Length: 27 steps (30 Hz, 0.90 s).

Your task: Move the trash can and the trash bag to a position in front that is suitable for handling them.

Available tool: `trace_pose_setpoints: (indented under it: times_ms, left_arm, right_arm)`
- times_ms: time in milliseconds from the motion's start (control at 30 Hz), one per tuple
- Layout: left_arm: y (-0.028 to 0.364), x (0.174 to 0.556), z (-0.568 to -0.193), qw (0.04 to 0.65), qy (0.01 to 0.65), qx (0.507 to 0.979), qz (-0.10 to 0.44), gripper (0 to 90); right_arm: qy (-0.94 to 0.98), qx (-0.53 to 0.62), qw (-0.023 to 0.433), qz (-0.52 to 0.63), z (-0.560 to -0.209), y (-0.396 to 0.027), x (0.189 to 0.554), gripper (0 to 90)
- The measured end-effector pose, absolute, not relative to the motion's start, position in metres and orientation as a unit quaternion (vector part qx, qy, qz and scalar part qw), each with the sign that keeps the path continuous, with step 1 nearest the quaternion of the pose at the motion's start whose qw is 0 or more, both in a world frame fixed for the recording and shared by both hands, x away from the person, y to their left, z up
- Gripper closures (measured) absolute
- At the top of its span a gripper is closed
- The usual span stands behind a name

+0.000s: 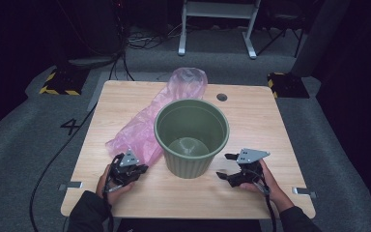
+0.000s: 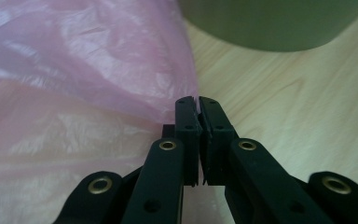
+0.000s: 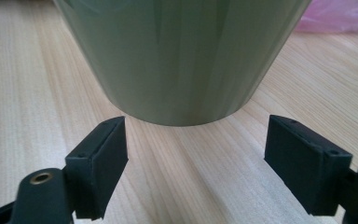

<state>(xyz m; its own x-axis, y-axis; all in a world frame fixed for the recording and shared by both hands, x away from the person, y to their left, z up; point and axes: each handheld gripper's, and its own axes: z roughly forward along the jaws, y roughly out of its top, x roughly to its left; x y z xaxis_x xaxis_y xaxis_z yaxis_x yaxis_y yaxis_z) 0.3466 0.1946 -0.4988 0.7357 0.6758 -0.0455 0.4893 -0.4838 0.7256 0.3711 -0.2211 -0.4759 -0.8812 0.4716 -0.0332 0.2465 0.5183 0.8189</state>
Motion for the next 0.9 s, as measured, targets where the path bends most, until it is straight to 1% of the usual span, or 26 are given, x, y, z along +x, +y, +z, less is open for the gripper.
trace_pose_setpoints:
  times_ms: [100,133,167,267,300,333,367,433,533,567,667,833,900]
  left_arm:
    - [0.174,0.344,-0.497,0.371,0.327,0.861,0.12,83.4]
    - [0.174,0.344,-0.497,0.371,0.327,0.861,0.12,81.2]
    - [0.166,0.341,-0.497,0.366,0.316,0.867,0.123,80.2]
    - [0.16,0.34,-0.496,0.364,0.311,0.869,0.125,78.1]
    - [0.158,0.339,-0.496,0.362,0.309,0.87,0.126,72.3]
    - [0.157,0.338,-0.496,0.362,0.309,0.871,0.125,72.3]
    - [0.155,0.336,-0.495,0.36,0.3,0.874,0.128,67.7]
    - [0.155,0.333,-0.493,0.363,0.303,0.871,0.131,57.6]
    - [0.158,0.33,-0.489,0.375,0.3,0.867,0.13,44.6]
    - [0.161,0.327,-0.483,0.391,0.307,0.857,0.134,40.3]
    - [0.164,0.325,-0.477,0.405,0.309,0.849,0.14,30.3]
    - [0.161,0.332,-0.463,0.433,0.322,0.828,0.153,30.0]
    - [0.157,0.336,-0.458,0.441,0.315,0.827,0.152,33.0]
  right_arm:
    - [0.862,0.215,0.129,0.441,-0.478,-0.222,0.374,21.6]
    - [0.862,0.215,0.129,0.441,-0.478,-0.222,0.374,21.6]
    - [0.862,0.219,0.13,0.439,-0.479,-0.224,0.376,21.9]
    - [0.862,0.223,0.132,0.437,-0.48,-0.226,0.377,22.1]
    - [0.863,0.228,0.134,0.431,-0.482,-0.228,0.379,21.9]
    - [0.863,0.228,0.134,0.431,-0.482,-0.228,0.379,21.9]
    - [0.86,0.233,0.135,0.433,-0.483,-0.232,0.382,22.0]
    - [0.857,0.241,0.136,0.435,-0.483,-0.237,0.384,22.0]
    - [0.854,0.248,0.135,0.437,-0.483,-0.24,0.386,21.8]
    - [0.853,0.253,0.137,0.436,-0.483,-0.242,0.387,21.6]
    - [0.852,0.255,0.137,0.437,-0.483,-0.244,0.388,21.3]
    - [0.851,0.256,0.141,0.437,-0.482,-0.244,0.389,21.2]
    - [0.85,0.257,0.141,0.438,-0.481,-0.245,0.39,21.2]
